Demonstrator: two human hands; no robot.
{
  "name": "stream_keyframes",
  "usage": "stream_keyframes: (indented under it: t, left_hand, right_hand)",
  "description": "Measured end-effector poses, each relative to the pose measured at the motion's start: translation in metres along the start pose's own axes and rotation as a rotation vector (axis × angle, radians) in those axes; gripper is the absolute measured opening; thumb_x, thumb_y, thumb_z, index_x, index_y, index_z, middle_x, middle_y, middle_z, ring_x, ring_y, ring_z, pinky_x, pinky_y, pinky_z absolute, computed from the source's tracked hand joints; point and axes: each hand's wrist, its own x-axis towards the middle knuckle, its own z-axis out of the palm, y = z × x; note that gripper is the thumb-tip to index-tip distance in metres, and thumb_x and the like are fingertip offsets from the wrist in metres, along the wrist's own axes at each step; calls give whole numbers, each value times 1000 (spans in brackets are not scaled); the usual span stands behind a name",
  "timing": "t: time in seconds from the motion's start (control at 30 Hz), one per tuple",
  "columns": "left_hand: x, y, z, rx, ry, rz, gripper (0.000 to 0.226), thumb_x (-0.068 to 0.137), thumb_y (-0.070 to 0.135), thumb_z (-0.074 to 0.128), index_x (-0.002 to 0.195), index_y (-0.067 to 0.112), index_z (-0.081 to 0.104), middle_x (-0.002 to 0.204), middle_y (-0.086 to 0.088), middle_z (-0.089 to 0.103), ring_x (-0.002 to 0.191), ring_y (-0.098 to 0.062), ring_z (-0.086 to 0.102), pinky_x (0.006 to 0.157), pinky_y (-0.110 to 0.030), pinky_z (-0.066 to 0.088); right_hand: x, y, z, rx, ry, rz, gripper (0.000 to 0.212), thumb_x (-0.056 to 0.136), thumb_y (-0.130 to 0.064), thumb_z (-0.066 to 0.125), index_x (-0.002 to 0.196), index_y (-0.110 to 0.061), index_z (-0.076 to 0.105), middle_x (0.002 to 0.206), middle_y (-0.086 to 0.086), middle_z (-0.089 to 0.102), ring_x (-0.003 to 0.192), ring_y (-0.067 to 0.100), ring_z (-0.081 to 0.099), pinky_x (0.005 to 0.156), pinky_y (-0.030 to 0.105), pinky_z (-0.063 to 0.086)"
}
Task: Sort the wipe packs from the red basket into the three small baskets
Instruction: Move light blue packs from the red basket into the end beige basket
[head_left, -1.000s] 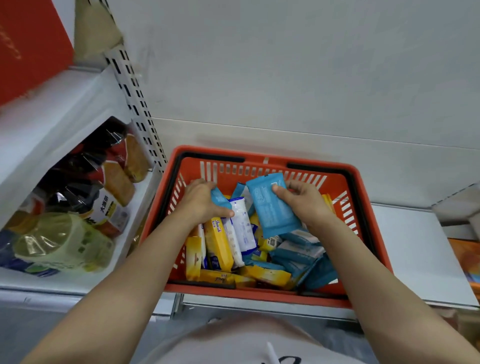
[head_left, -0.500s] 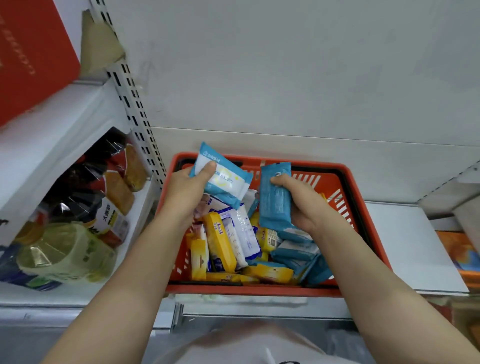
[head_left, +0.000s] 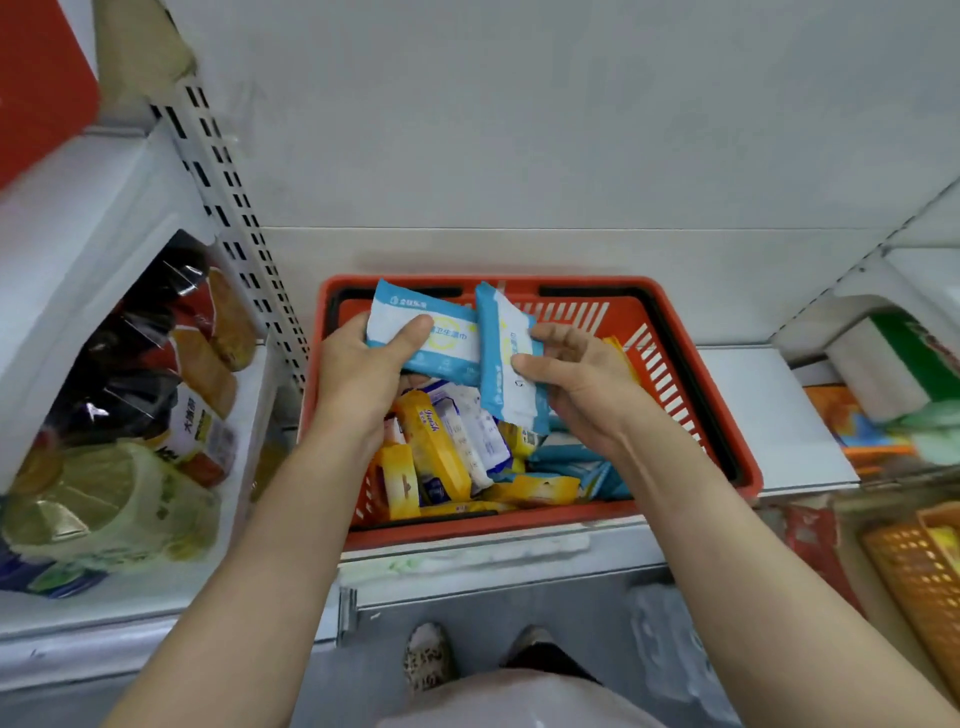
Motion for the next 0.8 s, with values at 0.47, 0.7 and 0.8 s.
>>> stream_keyframes:
  t: [0.47,0.7,0.8]
  left_hand:
    - [-136,-29,113,-18,-261,178,57,74,-5,78,113,31,57,114,-4,68,101,-19,69,80,-37,58]
    - [-298,-94,220,-16,-508,101,38,76,-3,78,101,20,61,102,-5,72,90,-17,71,72,-30,58]
    - [-364,-124,262,16,-596,43,34,77,-2,78,96,17,57,95,-4,71,82,-15,72,64,-27,57]
  right_hand:
    - [-175,-6,-128,6,387,-299,72,78,13,72,130,-28,45,107,16,70,95,30,72,66,39,60]
    - [-354,25,-272,89,768,-365,43,77,-5,81,110,-17,57,105,8,71,86,22,74,65,39,61]
    - [-428,44,-329,142,956,-339,28,83,-11,77,99,-19,55,100,6,71,81,18,72,63,35,59]
